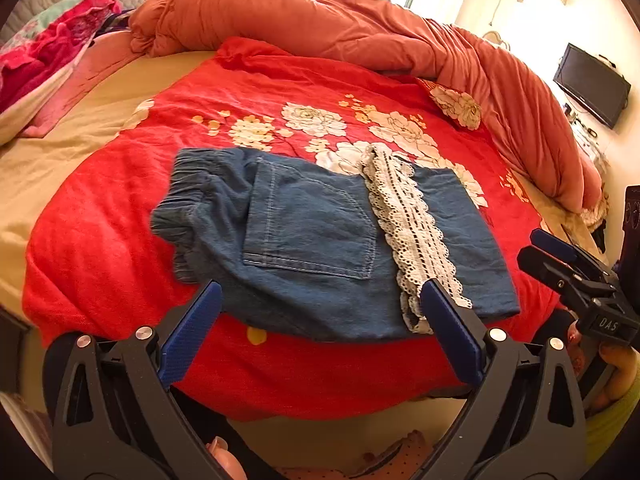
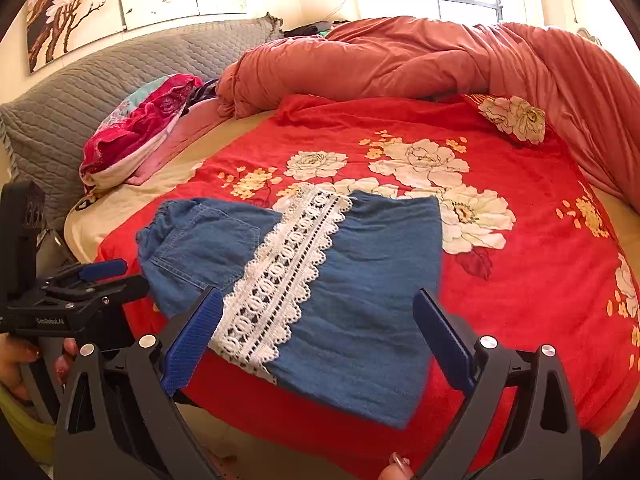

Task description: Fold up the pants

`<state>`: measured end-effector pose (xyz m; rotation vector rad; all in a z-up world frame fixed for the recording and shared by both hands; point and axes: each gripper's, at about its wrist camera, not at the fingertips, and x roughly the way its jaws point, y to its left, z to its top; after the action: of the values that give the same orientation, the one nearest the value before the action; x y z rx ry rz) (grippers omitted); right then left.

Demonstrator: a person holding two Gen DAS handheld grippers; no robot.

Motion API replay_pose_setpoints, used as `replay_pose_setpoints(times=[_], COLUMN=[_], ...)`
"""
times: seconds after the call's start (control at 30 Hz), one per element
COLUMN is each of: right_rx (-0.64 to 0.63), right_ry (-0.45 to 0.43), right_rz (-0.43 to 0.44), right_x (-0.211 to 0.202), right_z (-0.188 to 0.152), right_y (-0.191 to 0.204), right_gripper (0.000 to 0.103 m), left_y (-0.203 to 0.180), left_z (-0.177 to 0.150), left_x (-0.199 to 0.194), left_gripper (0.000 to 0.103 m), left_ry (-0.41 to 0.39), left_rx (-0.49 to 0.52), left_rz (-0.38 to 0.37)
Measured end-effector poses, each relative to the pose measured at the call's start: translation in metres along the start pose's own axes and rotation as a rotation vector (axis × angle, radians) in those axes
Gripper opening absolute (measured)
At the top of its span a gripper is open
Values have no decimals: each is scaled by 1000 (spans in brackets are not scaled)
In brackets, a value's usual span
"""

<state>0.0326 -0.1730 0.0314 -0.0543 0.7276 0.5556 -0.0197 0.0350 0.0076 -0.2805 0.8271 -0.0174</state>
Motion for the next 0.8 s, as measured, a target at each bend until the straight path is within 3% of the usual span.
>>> replay_pose_setpoints(times=[0.4,0.8], right_rx=[-96,-217], right_ry=[0,94], right_rz=[46,149], right_x=[26,81], right_z=[44,78], right_y=[43,93], right_gripper=[95,95], left_y=[44,75], left_z=[3,6], left_x=[2,19], left_gripper=[93,93], left_ry=[-15,-5], left_rx=[-82,-182], left_rz=[24,9])
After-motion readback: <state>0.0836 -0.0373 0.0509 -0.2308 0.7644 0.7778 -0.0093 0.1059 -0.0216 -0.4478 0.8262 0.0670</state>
